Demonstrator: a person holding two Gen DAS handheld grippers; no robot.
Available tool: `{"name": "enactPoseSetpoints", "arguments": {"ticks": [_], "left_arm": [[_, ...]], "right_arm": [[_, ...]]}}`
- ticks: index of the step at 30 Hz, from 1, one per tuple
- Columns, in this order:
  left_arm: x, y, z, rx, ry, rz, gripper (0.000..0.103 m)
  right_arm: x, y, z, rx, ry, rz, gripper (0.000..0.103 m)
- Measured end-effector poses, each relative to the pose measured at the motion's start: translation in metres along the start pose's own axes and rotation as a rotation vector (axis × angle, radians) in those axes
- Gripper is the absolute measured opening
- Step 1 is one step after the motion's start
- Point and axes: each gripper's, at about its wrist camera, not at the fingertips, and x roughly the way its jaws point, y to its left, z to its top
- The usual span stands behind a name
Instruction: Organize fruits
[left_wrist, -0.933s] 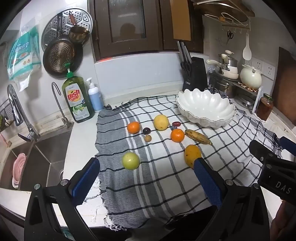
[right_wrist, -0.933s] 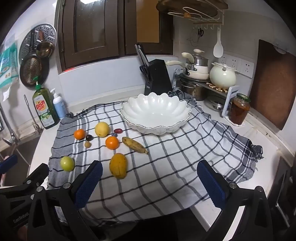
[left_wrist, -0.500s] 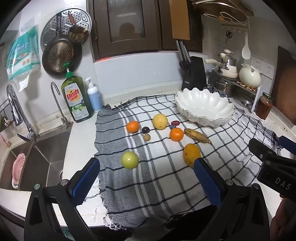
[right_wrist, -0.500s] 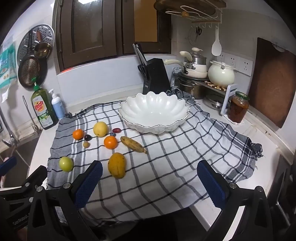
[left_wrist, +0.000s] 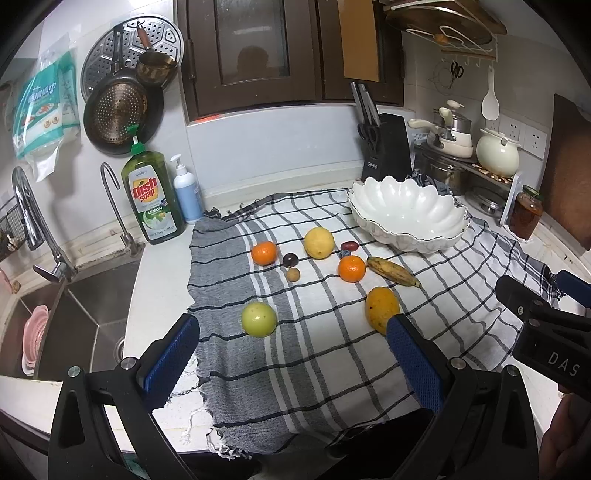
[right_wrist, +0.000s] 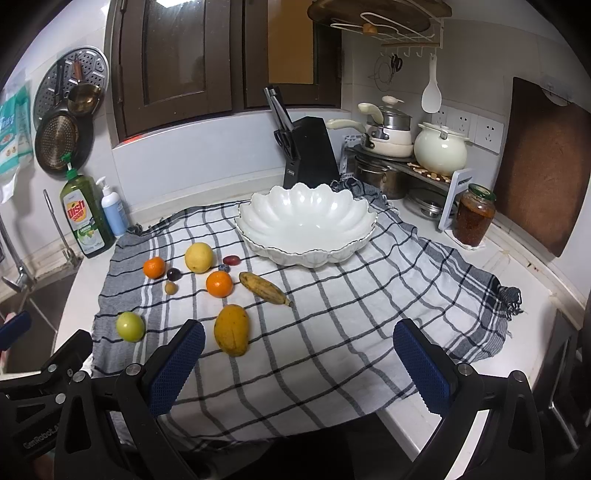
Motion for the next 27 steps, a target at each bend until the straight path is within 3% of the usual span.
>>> {"name": "enactPoseSetpoints", "arguments": {"ticks": [27], "left_arm": [[0.0018, 0.0029, 0.0003, 0.002, -0.003, -0.008, 0.103]], "right_arm": [[0.0037, 0.0000, 0.0008, -0.001, 0.001, -0.004, 0.103]]}}
